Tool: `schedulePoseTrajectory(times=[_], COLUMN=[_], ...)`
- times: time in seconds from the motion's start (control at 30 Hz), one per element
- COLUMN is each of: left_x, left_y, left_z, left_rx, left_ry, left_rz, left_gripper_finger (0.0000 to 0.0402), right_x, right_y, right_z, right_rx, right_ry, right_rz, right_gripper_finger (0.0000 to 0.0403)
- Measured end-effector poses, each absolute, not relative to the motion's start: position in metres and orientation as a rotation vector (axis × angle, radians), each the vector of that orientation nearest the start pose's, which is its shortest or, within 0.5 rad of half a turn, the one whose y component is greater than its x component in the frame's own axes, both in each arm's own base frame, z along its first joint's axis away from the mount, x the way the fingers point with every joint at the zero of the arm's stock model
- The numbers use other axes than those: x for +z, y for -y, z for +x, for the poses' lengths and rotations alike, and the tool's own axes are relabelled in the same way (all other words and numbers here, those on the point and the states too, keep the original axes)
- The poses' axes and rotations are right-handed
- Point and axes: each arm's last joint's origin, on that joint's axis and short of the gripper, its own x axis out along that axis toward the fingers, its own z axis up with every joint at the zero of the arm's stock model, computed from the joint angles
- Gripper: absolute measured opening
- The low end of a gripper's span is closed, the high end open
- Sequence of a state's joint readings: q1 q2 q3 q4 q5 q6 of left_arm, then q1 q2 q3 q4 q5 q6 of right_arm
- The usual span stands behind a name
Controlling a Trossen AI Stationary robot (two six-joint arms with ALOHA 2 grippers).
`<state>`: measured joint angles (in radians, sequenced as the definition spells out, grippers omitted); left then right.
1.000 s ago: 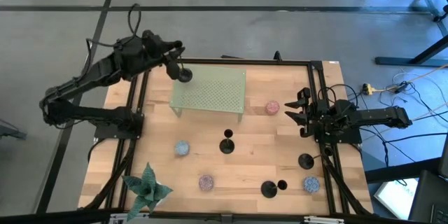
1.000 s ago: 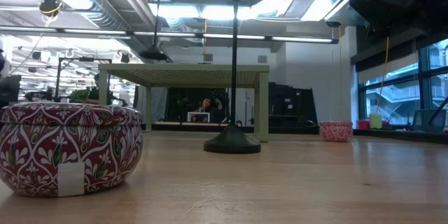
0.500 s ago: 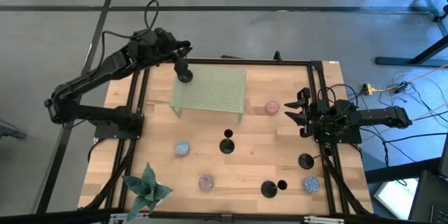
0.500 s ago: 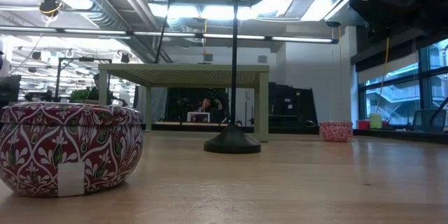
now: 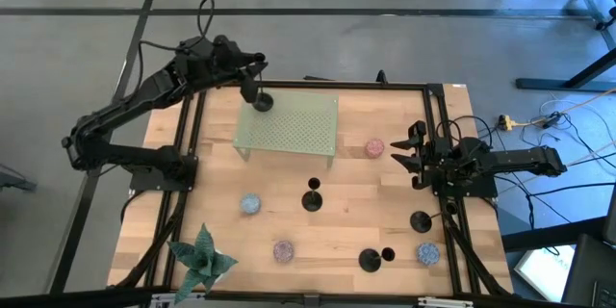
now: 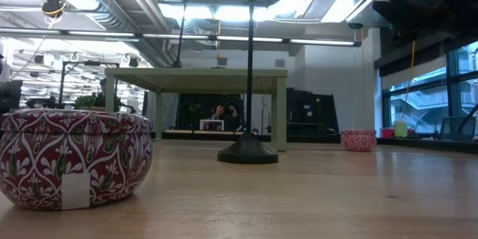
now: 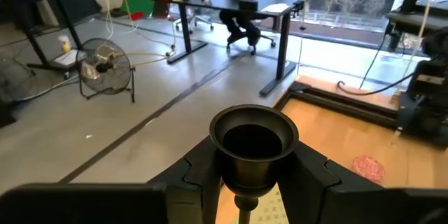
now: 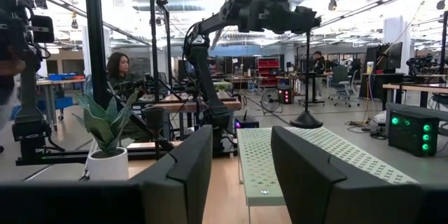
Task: Pick & Place candle stick holders
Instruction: Put the middle left black candle holder on the shelf
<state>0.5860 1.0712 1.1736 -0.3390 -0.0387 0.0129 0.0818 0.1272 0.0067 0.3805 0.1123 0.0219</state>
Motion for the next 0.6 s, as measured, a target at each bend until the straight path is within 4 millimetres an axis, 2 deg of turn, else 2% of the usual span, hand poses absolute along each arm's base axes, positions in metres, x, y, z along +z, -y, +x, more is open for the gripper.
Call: schedulePoseTrajectory(times=[0.23, 0.6], left_x=[0.38, 0.379], left_y=[-0.128, -0.13], left_z=[0.191, 0.189], left_rx=[0.634, 0.698], left_ry=[-0.272, -0.288], left_rz=[-0.072, -0.037], left_gripper_finger=[0.0113, 0.0127], right_x=[0.192, 0.191], right_y=[-0.005, -0.005], right_z=[0.102, 0.102], right_rx=[-0.028, -0.028], right_ry=[0.258, 0.252], right_rz=[0.047, 0.046], right_gripper_finger=[0.0151, 0.0151])
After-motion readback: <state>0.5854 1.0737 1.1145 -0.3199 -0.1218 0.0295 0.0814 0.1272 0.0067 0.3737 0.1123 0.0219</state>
